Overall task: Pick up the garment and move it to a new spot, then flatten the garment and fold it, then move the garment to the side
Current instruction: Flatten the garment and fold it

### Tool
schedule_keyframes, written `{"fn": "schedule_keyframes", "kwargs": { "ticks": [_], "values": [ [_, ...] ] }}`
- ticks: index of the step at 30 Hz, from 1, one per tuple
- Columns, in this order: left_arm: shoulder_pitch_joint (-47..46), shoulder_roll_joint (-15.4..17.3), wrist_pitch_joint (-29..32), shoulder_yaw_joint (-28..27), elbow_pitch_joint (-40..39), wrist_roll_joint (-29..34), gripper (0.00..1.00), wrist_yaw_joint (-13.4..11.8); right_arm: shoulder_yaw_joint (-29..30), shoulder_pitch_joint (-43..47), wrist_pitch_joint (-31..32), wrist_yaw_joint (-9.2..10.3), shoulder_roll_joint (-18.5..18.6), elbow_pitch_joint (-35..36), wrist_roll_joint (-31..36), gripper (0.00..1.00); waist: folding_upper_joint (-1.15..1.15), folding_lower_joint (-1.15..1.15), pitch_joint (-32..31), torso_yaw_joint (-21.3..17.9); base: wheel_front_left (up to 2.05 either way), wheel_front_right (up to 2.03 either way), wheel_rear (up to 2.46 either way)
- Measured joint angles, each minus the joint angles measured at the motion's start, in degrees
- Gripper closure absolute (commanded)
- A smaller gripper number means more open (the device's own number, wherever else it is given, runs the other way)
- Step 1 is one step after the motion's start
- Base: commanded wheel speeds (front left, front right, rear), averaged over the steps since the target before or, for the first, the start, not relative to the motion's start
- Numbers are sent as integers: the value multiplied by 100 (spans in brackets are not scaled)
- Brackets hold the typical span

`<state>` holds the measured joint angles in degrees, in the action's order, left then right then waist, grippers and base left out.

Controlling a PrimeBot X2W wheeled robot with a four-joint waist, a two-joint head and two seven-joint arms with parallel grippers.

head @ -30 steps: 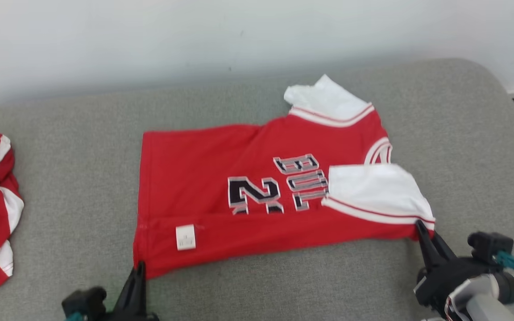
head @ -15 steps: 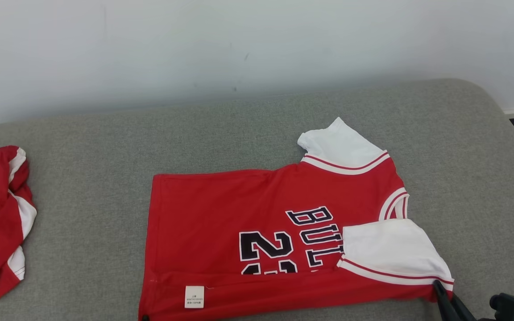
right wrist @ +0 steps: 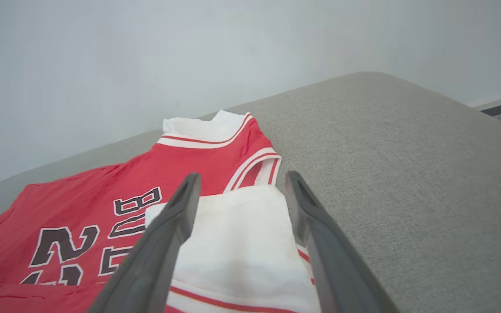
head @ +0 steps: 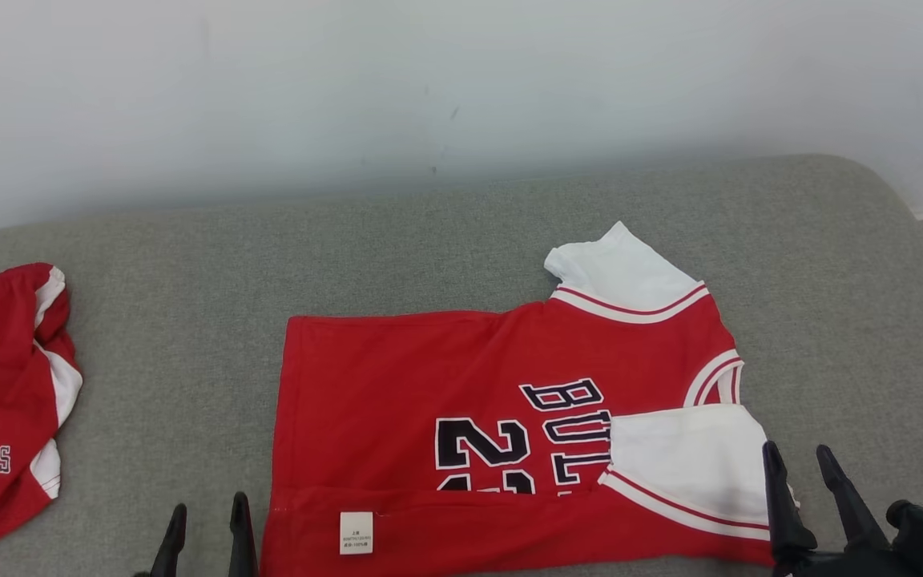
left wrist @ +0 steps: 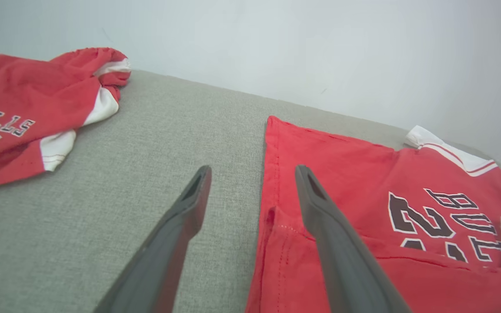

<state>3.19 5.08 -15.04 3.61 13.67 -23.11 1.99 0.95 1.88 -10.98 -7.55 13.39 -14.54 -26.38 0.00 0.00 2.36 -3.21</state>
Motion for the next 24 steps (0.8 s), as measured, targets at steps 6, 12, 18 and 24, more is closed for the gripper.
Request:
{"fn": "schedule_keyframes", "kwargs": {
  "ticks": [6, 12, 18, 24],
  "values": [
    [-8, -110, 0, -223, -476, 778, 0, 12, -69, -29, -331, 0, -360, 344, 535, 0, 0, 0, -29, 36, 0, 0, 0],
    [7, -169, 0, -280, -661, 1441, 0, -8, -153, -28, -400, 0, -668, 565, 939, 0, 0, 0, -55, -2, 0, 0, 0],
    [46, -198, 0, -391, -553, 1527, 0, -48, -260, 162, -412, 0, -877, 711, 1304, 0, 0, 0, -68, -5, 0, 0, 0],
    [143, -211, 0, -399, -327, 1603, 0, -13, -335, 238, -412, 0, -983, 670, 1497, 0, 0, 0, -35, 39, 0, 0, 0]
  ]
}}
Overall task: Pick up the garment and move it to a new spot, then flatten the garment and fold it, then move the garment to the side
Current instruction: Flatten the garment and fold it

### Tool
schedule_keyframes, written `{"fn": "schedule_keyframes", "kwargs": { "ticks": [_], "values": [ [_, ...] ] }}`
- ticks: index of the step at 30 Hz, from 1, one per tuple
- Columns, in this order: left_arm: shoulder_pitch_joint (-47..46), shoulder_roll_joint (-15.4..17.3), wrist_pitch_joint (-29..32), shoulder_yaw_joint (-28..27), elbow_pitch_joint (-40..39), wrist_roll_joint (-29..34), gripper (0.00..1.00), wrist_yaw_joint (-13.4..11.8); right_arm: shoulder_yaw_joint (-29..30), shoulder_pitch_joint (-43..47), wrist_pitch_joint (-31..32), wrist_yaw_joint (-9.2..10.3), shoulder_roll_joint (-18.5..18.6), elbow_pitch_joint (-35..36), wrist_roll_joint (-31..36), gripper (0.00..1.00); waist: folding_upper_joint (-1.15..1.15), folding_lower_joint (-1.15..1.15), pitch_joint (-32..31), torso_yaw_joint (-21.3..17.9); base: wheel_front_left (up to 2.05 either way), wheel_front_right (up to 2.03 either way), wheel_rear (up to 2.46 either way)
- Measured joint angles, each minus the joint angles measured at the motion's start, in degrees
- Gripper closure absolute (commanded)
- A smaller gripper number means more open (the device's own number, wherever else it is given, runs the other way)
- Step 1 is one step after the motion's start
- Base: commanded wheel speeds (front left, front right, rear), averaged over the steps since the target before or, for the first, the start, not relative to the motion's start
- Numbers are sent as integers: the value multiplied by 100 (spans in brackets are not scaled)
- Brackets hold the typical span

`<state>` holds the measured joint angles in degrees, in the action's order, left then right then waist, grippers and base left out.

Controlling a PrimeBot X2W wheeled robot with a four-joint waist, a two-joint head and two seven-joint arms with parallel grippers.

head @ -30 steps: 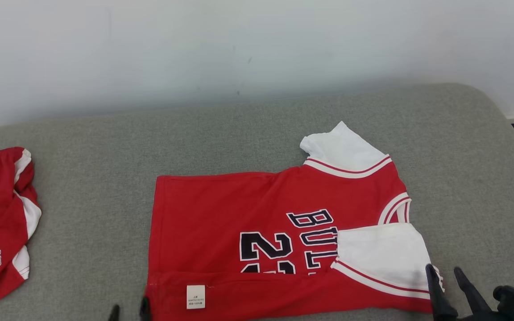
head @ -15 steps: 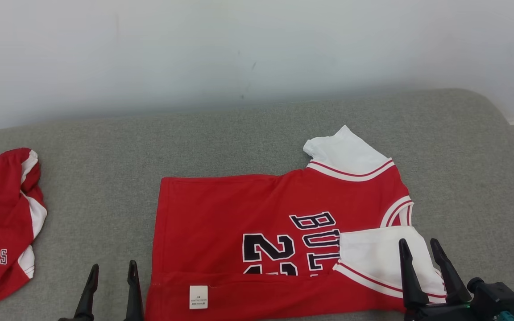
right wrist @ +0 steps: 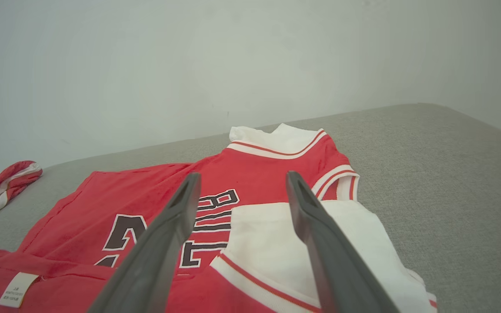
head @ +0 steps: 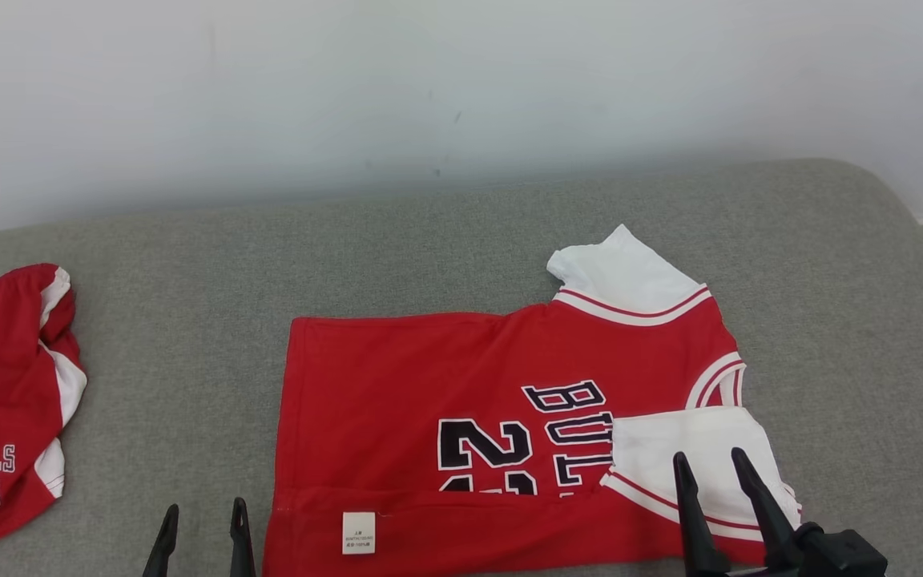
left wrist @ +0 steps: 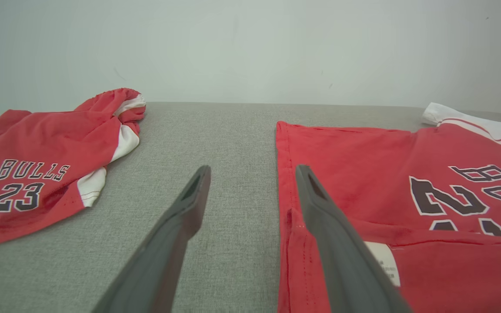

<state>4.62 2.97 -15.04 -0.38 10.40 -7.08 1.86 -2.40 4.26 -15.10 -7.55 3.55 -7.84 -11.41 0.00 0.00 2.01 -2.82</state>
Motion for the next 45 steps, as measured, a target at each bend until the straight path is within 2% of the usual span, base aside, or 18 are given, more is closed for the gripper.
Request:
{"fn": "schedule_keyframes", "kwargs": {
  "ticks": [14, 19, 23, 29, 32, 37, 45],
  "values": [
    [-30, -2, 0, -1, 69, -213, 0, -59, 33, 54, -1, 0, -47, -98, 65, 0, 0, 0, 18, 33, 0, 0, 0],
    [-345, -9, 0, -71, 212, -292, 0, 210, 147, -165, -2, 0, -52, -93, 49, 0, 0, 0, 83, 13, 0, 0, 0],
    [-868, 94, 0, -180, 376, -271, 0, 412, 131, -692, -2, 0, 12, -146, 55, 0, 0, 0, 198, -35, 0, 0, 0],
    [-1877, 428, -1, 43, 949, -498, 0, 528, 48, -1735, -2, 0, 308, -652, 141, 0, 0, 0, 495, -121, 0, 0, 0],
    [-2462, 765, 1, 466, 1328, -708, 0, 555, -22, -2385, -3, 0, 411, -1098, 134, 0, 1, 1, 696, -173, 0, 0, 0],
    [-3270, 1113, 369, 1070, 1994, -1349, 0, 564, -107, -3316, -3, 0, 531, -1808, 70, 0, 1, 1, 1033, -274, 0, 0, 0],
    [-4202, 1124, 389, 1441, 3159, -1953, 0, 564, -335, -4035, -2, 0, 620, -2382, 41, 0, 1, 1, 1462, -384, 0, 0, 0]
  ]
}}
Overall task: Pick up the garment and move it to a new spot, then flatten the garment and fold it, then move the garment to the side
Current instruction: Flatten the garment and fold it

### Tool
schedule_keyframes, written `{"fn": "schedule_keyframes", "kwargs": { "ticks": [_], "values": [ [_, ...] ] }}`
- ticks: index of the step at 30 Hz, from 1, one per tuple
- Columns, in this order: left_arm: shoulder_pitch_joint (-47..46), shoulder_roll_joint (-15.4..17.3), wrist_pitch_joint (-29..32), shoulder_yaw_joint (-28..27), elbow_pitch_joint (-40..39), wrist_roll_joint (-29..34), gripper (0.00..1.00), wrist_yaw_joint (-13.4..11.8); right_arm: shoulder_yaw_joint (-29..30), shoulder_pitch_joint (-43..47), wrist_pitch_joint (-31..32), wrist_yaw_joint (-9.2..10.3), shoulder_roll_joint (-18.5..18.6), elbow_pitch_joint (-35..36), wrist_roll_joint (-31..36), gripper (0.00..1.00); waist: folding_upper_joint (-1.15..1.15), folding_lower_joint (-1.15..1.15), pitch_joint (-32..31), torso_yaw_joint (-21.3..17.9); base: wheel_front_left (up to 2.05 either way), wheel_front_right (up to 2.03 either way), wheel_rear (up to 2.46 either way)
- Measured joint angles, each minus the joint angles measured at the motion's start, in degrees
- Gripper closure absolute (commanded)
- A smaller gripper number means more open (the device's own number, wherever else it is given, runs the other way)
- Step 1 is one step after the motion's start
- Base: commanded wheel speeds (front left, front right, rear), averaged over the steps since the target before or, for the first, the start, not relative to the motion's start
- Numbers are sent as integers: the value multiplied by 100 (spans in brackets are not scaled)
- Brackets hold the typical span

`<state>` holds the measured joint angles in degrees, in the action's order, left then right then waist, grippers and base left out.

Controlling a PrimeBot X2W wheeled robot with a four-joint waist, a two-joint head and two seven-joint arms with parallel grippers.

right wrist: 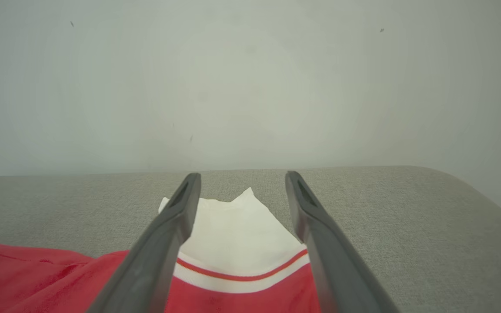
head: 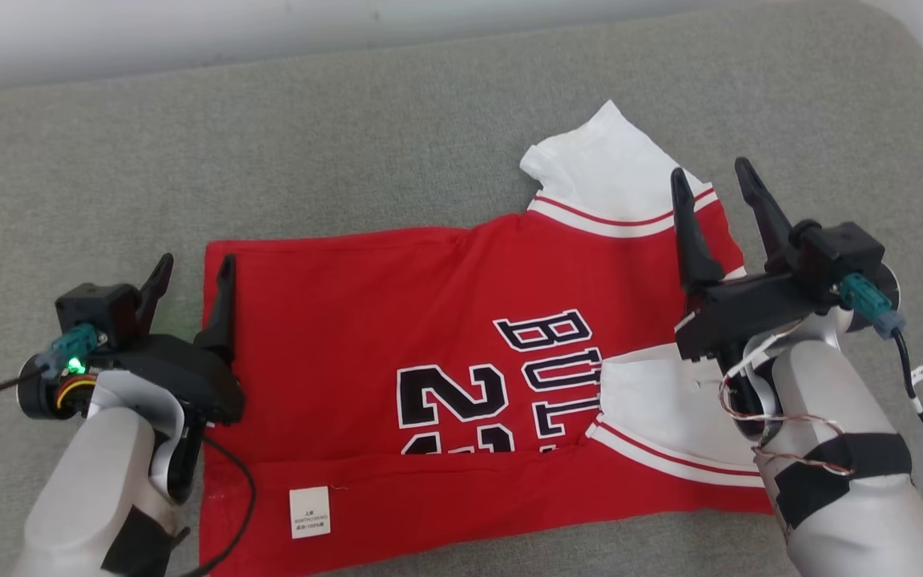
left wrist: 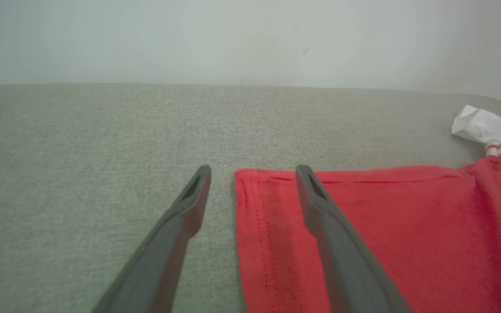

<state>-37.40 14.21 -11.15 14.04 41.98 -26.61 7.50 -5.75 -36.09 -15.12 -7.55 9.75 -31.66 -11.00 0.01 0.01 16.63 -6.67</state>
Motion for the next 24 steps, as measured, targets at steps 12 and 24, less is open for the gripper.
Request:
{"fn": "schedule_keyframes", "kwargs": {
  "ticks": [12, 24],
  "values": [
    [-748, -12, -197, 454, 1039, -482, 0, 0, -180, -391, -1, 0, 5, -222, -52, 0, 0, 0, 359, -143, 0, 0, 0],
    [-1027, -143, -372, 725, 1277, -683, 100, 0, -229, -677, -1, 0, 158, -647, 10, 0, 0, -1, 414, -10, 0, 0, 0]
  ]
}}
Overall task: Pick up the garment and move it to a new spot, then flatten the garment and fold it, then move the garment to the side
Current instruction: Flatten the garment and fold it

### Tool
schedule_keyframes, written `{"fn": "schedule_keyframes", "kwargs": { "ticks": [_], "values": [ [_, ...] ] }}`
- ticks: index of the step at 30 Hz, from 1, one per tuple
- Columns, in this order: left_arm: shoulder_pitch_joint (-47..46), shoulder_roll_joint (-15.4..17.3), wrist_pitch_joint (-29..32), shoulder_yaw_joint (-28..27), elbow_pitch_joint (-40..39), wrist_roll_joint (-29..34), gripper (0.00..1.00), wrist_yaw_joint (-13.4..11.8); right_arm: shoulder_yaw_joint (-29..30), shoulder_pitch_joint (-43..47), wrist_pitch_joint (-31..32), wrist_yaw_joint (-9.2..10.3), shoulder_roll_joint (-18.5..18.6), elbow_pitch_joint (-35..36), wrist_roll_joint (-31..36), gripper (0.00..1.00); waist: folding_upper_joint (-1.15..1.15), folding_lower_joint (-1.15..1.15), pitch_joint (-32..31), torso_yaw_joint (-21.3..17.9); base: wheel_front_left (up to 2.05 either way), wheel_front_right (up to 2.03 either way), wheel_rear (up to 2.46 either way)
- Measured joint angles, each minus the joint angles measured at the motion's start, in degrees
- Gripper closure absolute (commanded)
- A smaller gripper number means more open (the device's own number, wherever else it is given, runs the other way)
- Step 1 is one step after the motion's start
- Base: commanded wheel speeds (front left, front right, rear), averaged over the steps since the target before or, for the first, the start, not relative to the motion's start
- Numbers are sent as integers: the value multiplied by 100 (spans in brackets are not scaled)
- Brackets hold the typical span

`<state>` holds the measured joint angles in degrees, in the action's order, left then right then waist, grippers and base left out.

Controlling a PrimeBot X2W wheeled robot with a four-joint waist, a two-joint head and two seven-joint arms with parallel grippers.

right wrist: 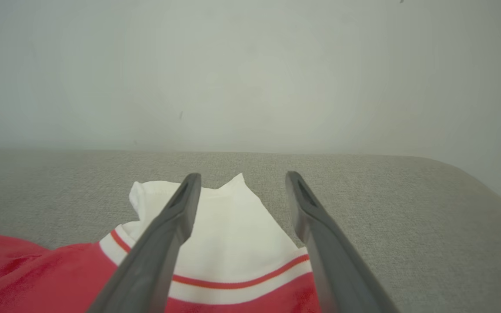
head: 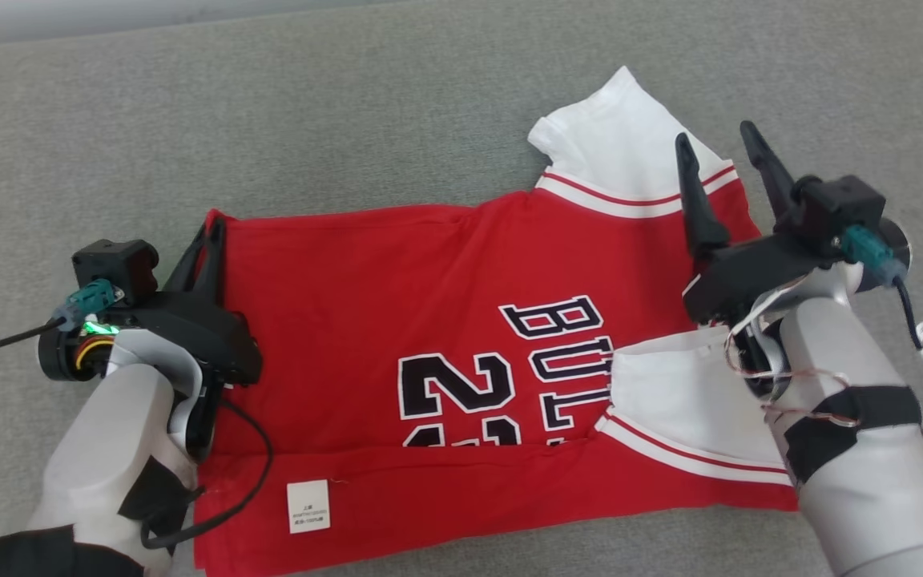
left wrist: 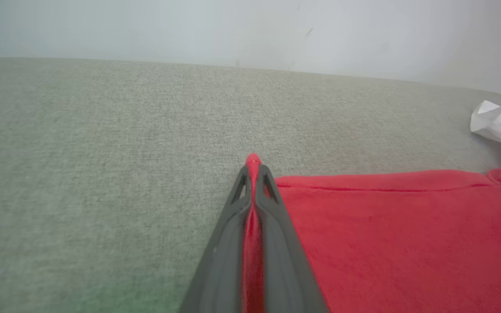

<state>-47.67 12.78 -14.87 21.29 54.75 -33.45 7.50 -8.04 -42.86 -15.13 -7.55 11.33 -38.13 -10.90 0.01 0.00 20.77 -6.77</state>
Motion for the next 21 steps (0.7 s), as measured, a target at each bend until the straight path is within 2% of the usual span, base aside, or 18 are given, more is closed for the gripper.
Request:
{"fn": "schedule_keyframes", "kwargs": {
  "ticks": [9, 21],
  "values": [
    [306, -191, -16, -209, -979, 297, 100, 0, -221, -1272, 272, 0, 412, -1446, -9, 0, 0, -1, 63, 385, 0, 0, 0],
    [239, -593, -16, -162, -1760, 667, 100, 0, -516, -2646, 1272, 0, 779, -2960, 96, 0, 0, 0, 603, 916, 0, 0, 0]
  ]
}}
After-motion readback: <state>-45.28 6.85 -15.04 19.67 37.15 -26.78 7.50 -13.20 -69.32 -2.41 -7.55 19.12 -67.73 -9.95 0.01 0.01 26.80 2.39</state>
